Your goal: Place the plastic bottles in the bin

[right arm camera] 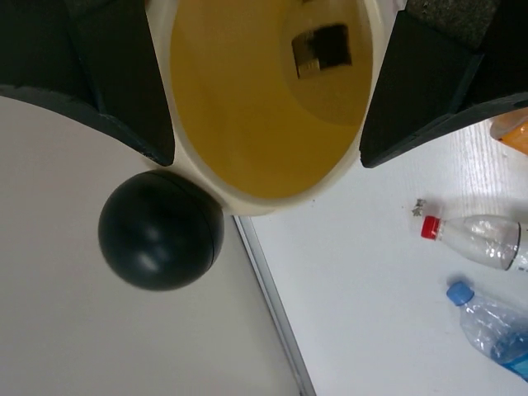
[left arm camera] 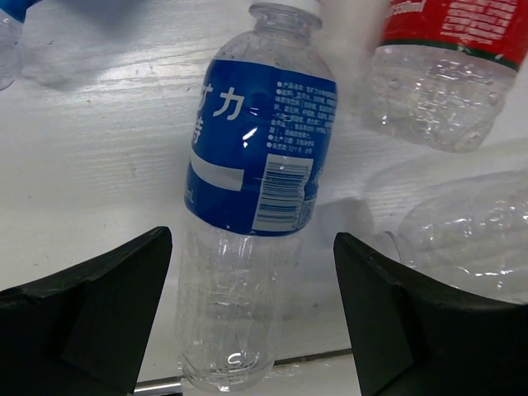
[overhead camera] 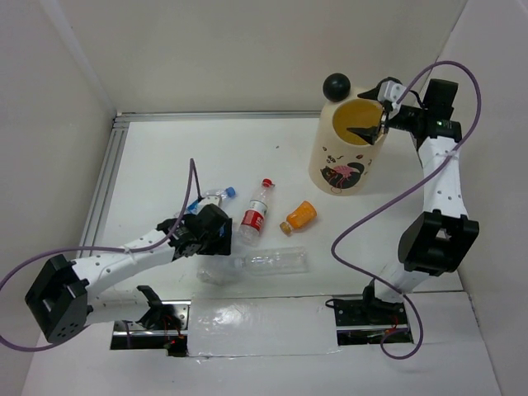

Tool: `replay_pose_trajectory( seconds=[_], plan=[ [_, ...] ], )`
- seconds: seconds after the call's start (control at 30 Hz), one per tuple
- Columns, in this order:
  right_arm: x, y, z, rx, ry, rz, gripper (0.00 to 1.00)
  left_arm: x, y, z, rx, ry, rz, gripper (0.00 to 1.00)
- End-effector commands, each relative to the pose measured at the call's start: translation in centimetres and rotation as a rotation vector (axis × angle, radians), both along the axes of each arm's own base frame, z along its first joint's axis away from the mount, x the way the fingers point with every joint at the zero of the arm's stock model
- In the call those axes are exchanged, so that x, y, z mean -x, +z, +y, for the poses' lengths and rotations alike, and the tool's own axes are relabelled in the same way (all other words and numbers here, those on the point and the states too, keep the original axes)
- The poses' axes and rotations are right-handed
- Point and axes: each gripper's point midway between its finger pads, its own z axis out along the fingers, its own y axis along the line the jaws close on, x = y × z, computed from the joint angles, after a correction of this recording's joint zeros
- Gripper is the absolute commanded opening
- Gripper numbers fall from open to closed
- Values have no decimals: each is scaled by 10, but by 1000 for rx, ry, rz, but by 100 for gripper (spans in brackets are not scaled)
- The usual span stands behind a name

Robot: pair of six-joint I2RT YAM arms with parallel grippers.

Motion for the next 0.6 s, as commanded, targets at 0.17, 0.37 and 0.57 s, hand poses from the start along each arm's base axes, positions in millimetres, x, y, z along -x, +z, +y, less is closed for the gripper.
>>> replay_pose_trajectory(
  seconds=[0.17, 0.37, 0.57],
  plan=[
    [86, 64, 21, -60, 40, -8, 100, -33, -8, -13, -70, 23, -47, 91],
    [113, 46, 25, -84, 27, 70, 100, -45, -31, -23, -119, -26, -10, 74],
    [126, 37, 19, -106, -15, 147, 87, -43, 21, -41, -102, -62, -84, 28]
  ],
)
